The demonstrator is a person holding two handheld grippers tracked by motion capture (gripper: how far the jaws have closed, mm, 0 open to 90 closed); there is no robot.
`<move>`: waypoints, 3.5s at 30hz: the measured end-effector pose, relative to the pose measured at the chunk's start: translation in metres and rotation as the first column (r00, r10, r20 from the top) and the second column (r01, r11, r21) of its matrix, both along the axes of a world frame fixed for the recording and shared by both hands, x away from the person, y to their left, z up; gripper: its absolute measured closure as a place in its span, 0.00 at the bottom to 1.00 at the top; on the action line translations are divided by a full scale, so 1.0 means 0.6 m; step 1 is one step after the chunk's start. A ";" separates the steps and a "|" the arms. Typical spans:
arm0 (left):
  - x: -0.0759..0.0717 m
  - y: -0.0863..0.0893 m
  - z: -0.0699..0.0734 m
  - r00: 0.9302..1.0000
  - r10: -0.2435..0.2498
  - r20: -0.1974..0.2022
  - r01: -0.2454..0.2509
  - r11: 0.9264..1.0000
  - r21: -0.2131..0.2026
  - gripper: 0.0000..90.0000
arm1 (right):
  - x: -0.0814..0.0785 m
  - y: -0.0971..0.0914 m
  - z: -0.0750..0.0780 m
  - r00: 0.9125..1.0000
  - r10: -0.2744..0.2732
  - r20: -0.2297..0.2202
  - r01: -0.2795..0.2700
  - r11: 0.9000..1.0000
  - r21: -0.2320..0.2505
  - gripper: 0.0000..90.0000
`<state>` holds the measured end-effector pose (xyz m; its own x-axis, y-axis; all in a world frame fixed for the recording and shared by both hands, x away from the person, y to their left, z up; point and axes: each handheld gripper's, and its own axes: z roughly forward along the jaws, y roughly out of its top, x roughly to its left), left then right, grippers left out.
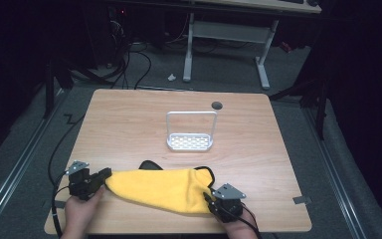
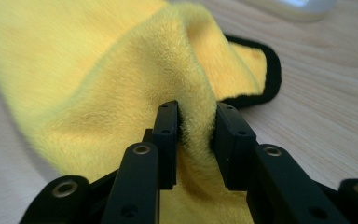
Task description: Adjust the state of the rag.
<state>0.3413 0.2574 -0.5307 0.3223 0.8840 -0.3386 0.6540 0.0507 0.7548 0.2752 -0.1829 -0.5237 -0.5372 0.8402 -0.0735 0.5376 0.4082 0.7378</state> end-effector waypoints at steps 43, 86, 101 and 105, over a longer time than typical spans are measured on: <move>-0.097 -0.232 0.016 0.812 -0.583 -0.026 0.581 0.812 -0.053 0.69 | 0.098 0.022 0.009 0.994 -0.105 0.005 0.105 0.992 -0.069 0.74; -0.002 -0.269 0.003 0.930 -0.366 0.044 0.317 0.855 0.411 0.87 | -0.085 -0.051 0.044 0.996 -0.075 0.049 0.075 0.997 0.011 0.75; -0.062 -0.233 0.024 0.914 -0.402 -0.058 0.403 0.880 0.252 0.74 | 0.043 0.017 0.052 0.993 -0.058 0.100 0.061 0.998 -0.022 0.62; -0.083 -0.236 0.021 0.920 -0.391 -0.009 0.375 0.876 0.304 0.72 | 0.144 -0.001 0.062 0.979 -0.183 0.095 0.182 0.983 0.018 0.60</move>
<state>0.2918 0.1159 -0.5181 0.6655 0.7442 -0.0570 0.5371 -0.4245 0.7289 0.3616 -0.1835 -0.4865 -0.3656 0.9243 -0.1093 0.5291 0.3031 0.7926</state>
